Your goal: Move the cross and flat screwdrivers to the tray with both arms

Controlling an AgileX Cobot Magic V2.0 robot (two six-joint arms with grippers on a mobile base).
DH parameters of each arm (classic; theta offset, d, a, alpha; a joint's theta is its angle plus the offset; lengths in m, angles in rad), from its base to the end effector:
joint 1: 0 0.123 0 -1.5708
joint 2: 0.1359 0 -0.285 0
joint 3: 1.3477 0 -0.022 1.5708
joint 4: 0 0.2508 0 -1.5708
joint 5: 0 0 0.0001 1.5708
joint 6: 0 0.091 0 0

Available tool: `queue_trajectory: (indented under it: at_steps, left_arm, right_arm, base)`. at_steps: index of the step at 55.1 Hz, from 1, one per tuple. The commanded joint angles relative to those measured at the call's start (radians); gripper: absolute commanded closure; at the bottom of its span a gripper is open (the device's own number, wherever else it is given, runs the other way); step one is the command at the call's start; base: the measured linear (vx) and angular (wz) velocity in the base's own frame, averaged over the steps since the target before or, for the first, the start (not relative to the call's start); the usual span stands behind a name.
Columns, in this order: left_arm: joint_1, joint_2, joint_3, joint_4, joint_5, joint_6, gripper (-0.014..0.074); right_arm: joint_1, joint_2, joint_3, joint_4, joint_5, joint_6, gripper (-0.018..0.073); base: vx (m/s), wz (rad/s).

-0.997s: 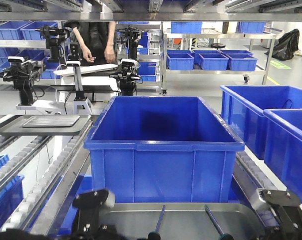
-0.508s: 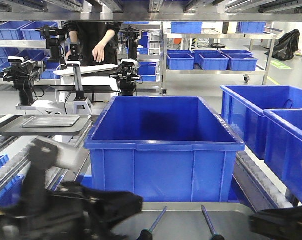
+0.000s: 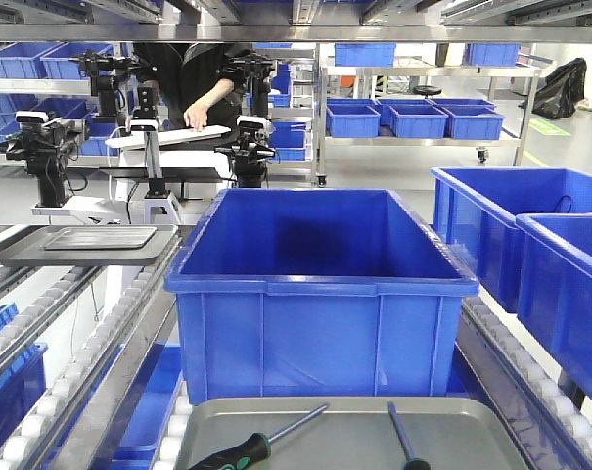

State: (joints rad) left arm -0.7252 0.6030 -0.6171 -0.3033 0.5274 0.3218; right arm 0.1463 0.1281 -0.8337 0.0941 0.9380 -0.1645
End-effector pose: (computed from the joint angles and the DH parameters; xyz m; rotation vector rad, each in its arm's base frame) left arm 0.0801 -0.0893 0.3266 0.8620 1.8253 -0.5790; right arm -0.0257 0.0032 0.3784 -0.2738 1.6923 0.0929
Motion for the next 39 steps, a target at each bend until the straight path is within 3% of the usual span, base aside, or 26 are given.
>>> queue_trajectory:
  at_steps: [1,32,35,39]
  left_arm:
    - [-0.003,-0.053,-0.018,0.019,-0.081,-0.024,0.0594]
    - [-0.001,-0.106,-0.004,0.030,-0.083,-0.019,0.0594]
    - [0.023,-0.126,0.016,0.109,-0.123,-0.005,0.0594]
    - [0.120,-0.195,0.087,0.152,-0.213,-0.034,0.0594]
  right_arm:
    - [0.000,-0.008,-0.024,-0.054,-0.079,0.007,0.0567]
    - [0.000,-0.018,-0.024,-0.051,-0.077,0.005,0.0567]
    - [0.000,-0.018,-0.024,-0.051,-0.077,0.005,0.0567]
    - [0.000,-0.018,-0.024,-0.052,-0.077,0.005,0.0567]
  base:
    - [0.00,0.00]
    - [0.00,0.00]
    - [0.00,0.00]
    - [0.00,0.00]
